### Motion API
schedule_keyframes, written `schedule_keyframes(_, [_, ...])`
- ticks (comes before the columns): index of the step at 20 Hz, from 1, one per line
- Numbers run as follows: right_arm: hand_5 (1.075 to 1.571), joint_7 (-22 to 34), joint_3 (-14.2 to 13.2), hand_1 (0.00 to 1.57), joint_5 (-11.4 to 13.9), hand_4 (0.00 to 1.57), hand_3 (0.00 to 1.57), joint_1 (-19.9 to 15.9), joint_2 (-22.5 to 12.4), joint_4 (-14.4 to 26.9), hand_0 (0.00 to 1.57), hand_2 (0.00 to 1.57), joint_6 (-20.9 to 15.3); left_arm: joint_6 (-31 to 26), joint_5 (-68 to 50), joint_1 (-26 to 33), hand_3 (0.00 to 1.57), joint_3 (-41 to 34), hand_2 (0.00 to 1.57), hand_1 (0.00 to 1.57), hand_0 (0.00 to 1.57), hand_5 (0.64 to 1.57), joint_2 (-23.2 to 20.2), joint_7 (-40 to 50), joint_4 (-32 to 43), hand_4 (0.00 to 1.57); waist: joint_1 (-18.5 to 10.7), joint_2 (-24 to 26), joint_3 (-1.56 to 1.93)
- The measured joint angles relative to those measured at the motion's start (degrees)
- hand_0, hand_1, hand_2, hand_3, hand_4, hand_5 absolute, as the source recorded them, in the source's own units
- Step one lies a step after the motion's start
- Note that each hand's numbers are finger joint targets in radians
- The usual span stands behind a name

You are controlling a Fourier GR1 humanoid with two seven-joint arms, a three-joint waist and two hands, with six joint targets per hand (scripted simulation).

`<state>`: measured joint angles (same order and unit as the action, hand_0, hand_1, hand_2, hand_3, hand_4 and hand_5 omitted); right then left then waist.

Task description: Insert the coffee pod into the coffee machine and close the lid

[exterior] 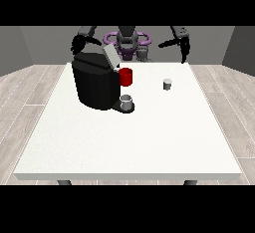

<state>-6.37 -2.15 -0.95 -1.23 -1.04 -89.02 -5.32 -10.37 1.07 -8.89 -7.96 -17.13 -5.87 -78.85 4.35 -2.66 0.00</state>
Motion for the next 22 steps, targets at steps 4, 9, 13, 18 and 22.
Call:
schedule_keyframes(4, [1.571, 0.26, 1.43, 0.0, -0.05, 0.28, 0.0, -1.0, 0.29, -0.9, 0.0, 0.0, -0.41, -0.74, 1.16, -4.22, 0.0, -1.6, 0.0, 0.0, 0.0, 1.571, -2.59, 0.74, 6.06, 0.0, 1.81, -1.99, -0.01])
schedule_keyframes(9, [1.571, 1.07, 1.76, 0.0, -0.32, 0.33, 0.0, -3.45, 0.09, -0.46, 0.0, 0.0, -0.71, -0.3, 3.21, -8.69, 0.0, -2.38, 0.0, 0.0, 0.0, 1.571, -3.83, 0.66, 13.49, 0.0, 2.86, -4.67, -0.01])
schedule_keyframes(13, [1.571, 3.27, 1.91, 0.0, 0.59, 0.4, 0.0, -5.86, 0.16, -0.09, 0.0, 0.0, -1.88, 0.49, 5.45, -11.63, 0.0, -2.11, 0.0, 0.0, 0.0, 1.571, -4.0, -0.21, 19.23, 0.0, 2.83, -5.8, -0.01])
schedule_keyframes(18, [1.571, 2.71, 0.73, 0.0, 0.41, 0.39, 0.0, -6.79, -0.62, 3.13, 0.0, 0.0, -1.74, 1.16, 9.08, -13.88, 0.0, -0.35, 0.11, 0.0, 0.0, 1.571, -4.25, -0.62, 23.37, 0.0, 2.62, -6.55, -0.01])
schedule_keyframes(22, [1.571, 3.95, 0.59, 0.0, 1.47, 0.42, 0.0, -8.01, -0.66, 4.88, 0.0, 0.0, -2.93, 1.64, 12.25, -15.11, 0.0, 1.36, 0.5, 0.1, 0.1, 1.571, -4.08, -1.88, 26.47, 0.0, 2.0, -6.03, -0.02])
